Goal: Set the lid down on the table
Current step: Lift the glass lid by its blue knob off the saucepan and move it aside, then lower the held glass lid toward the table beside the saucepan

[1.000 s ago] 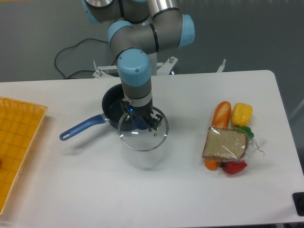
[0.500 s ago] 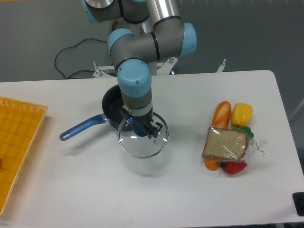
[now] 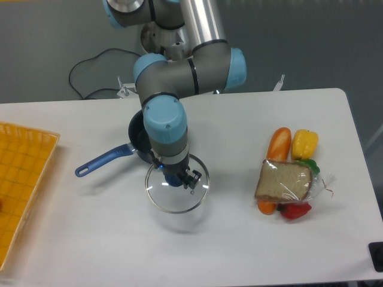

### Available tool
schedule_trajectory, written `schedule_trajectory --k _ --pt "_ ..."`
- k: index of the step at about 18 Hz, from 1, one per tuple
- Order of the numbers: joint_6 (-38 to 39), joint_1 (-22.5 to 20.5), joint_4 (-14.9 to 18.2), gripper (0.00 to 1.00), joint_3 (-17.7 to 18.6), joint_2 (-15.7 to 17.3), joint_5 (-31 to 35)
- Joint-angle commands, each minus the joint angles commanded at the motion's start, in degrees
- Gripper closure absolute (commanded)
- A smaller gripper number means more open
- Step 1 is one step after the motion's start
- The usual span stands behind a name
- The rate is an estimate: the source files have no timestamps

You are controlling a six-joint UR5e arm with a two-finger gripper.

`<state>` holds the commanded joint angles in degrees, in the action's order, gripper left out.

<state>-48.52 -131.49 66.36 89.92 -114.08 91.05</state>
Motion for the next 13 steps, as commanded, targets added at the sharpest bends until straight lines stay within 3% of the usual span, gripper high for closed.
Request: schedule_trajectory --k 3,13 --pt "1.3 1.1 -0.2 0.55 -1.8 -2.5 0.1" --pt "1.5 1.7 -4.7 0.55 -1.3 -5.4 -0.3"
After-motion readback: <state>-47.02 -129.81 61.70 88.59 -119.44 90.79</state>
